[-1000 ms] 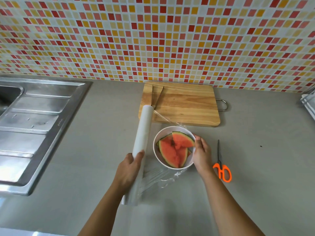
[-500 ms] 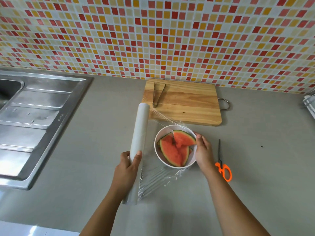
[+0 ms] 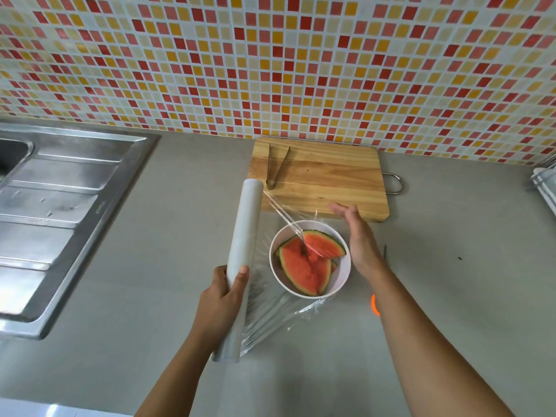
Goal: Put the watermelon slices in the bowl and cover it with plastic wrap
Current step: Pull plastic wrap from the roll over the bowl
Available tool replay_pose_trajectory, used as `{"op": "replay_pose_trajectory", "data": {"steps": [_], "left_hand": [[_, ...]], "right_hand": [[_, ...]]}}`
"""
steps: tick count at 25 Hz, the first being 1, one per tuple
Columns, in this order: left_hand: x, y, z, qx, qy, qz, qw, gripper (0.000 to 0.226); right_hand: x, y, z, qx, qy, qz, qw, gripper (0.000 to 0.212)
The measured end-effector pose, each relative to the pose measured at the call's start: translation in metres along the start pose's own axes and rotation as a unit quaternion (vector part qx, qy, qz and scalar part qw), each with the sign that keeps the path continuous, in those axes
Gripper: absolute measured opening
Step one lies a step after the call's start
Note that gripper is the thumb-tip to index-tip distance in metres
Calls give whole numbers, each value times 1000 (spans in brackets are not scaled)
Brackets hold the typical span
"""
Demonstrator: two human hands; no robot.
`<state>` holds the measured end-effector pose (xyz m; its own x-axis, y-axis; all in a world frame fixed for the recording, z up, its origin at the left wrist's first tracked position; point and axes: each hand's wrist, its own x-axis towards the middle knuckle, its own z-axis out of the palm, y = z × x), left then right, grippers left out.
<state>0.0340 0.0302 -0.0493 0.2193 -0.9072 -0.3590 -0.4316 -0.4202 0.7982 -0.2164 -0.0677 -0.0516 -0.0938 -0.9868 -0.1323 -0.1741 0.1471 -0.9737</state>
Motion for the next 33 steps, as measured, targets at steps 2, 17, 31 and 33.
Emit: {"op": "replay_pose_trajectory", "data": {"steps": [2, 17, 31, 33], "left_hand": [[1, 0, 0, 1, 5, 4, 1000, 36], [-2, 7, -3, -34, -15, -16, 999, 28], [-1, 11, -15, -42, -46, -27, 998, 21], [-1, 11, -15, -45, -47, -25, 998, 20]], "right_hand": [[2, -2, 8, -30, -46, 60, 997, 72], [-4, 4, 11, -134, 39, 61, 988, 80], [45, -18, 13, -168, -150, 230, 947, 40], [50, -23, 14, -184, -162, 246, 938, 29]]}}
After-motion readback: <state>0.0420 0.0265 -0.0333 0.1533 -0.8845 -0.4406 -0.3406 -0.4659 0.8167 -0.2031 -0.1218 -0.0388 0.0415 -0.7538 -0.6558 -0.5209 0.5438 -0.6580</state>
